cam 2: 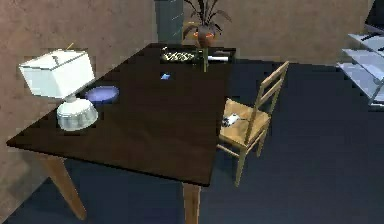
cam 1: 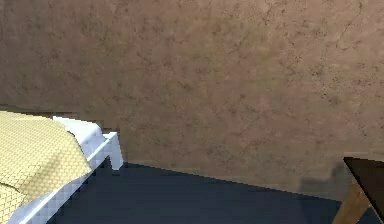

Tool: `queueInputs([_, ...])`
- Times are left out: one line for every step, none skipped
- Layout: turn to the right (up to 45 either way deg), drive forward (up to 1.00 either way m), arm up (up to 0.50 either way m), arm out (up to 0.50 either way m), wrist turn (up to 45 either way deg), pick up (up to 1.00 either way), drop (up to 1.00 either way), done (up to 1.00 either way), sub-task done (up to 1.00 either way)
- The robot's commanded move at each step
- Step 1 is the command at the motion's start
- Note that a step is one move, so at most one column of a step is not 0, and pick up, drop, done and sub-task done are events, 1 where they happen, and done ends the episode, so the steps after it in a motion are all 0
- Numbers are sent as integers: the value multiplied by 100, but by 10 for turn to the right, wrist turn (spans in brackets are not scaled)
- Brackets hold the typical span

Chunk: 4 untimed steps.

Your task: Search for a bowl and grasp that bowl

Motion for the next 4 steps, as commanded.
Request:
queueInputs([-210, 0, 0, 0, 0, 0, 0, 0, 0])
queueInputs([450, 0, 0, 0, 0, 0, 0, 0, 0])
queueInputs([60, 0, 0, 0, 0, 0, 0, 0, 0])
queueInputs([0, 95, 0, 0, 0, 0, 0, 0, 0])
